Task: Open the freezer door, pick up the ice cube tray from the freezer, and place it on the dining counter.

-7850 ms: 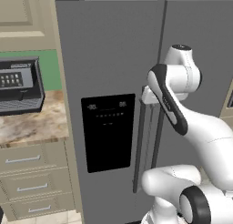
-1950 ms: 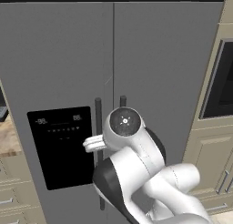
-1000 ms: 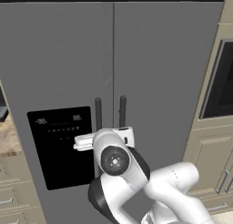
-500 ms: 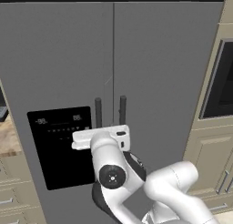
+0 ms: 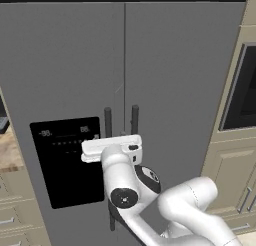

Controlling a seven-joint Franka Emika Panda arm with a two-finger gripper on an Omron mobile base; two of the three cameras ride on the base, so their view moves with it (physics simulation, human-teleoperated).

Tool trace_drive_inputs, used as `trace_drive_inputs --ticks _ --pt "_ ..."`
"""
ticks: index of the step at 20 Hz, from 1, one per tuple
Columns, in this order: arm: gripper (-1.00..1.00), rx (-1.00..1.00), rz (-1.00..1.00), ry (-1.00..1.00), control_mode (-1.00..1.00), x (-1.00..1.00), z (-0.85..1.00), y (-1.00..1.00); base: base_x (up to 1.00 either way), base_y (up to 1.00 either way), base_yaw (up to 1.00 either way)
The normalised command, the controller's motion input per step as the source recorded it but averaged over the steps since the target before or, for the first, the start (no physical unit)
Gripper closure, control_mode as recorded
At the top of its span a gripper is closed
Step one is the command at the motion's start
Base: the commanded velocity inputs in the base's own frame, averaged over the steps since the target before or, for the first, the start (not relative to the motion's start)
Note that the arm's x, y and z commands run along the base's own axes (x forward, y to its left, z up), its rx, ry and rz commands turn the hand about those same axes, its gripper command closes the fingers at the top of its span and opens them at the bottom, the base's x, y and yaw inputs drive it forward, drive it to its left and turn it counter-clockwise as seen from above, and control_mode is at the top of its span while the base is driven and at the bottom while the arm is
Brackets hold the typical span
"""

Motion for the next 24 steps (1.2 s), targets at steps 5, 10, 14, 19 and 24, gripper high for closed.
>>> trace_drive_inputs --ticks 5,10,14,19,24 --pt "-1.0 0.0 0.0 -0.08 -1.0 0.42 0.0 0.0 0.0 0.0 0.0" --pt "-1.0 0.0 0.0 -0.05 -1.0 0.32 0.0 0.0 0.0 0.0 0.0" --pt "-1.0 0.0 0.0 -0.01 -1.0 0.18 0.0 0.03 0.0 0.0 0.0" --pt "-1.0 0.0 0.0 0.0 -1.0 0.16 0.0 0.0 0.0 0.0 0.0" --pt "-1.0 0.0 0.0 0.0 -1.0 0.15 0.0 0.02 0.0 0.0 0.0"
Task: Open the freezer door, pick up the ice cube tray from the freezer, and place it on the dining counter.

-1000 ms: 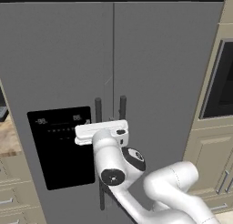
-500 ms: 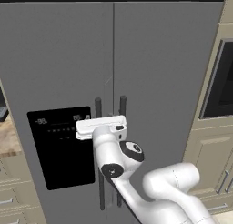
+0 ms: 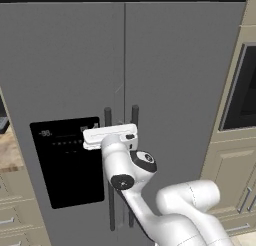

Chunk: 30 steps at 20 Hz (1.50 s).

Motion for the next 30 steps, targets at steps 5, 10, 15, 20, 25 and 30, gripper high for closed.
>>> trace_drive_inputs --ticks 5,10,15,20,25,30 --pt "-1.0 0.0 0.0 0.0 -1.0 0.04 0.0 0.02 0.0 0.0 0.0" --pt "-1.0 0.0 0.0 0.0 -1.0 0.0 0.0 0.0 0.0 0.0 0.0" --pt "-1.0 0.0 0.0 0.0 -1.0 0.0 0.0 0.0 0.0 0.0 0.0" --pt "1.0 0.0 0.0 0.0 -1.0 0.0 0.0 0.0 0.0 0.0 0.0" --pt "1.0 0.0 0.0 0.0 -1.0 0.0 0.0 0.0 0.0 0.0 0.0" --pt "1.0 0.0 0.0 0.0 -1.0 0.0 0.0 0.0 0.0 0.0 0.0"
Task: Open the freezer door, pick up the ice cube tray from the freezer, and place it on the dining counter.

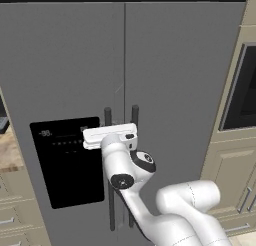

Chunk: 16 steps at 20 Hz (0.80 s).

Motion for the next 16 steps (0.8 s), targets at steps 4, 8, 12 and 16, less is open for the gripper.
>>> trace_drive_inputs --ticks 4,8,12,16 --pt "1.0 0.0 0.0 0.0 -1.0 0.0 0.0 0.0 0.0 0.0 0.0" --pt "1.0 0.0 0.0 0.0 -1.0 -0.01 0.0 0.0 0.0 0.0 0.0" --pt "1.0 0.0 0.0 0.0 -1.0 -0.11 0.0 0.0 0.0 0.0 0.0" --pt "1.0 0.0 0.0 0.0 -1.0 -0.36 0.0 0.03 0.0 0.0 0.0"
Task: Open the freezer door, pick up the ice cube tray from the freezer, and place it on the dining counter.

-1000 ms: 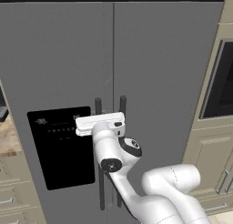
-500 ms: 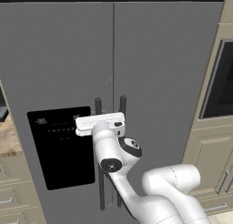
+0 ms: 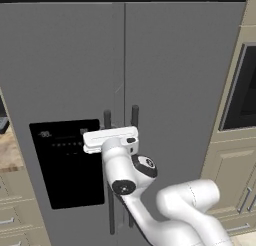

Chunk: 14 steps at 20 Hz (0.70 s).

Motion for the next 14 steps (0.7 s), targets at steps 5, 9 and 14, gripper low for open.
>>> trace_drive_inputs --ticks 5,9,14 --pt "1.0 0.0 0.0 0.0 -1.0 -0.5 0.0 0.11 0.0 0.0 0.0" --pt "1.0 0.0 0.0 0.01 -1.0 -0.49 0.0 0.24 0.0 0.0 0.0" --pt "1.0 0.0 0.0 0.03 -1.0 -0.41 0.0 0.28 0.0 0.0 0.0"
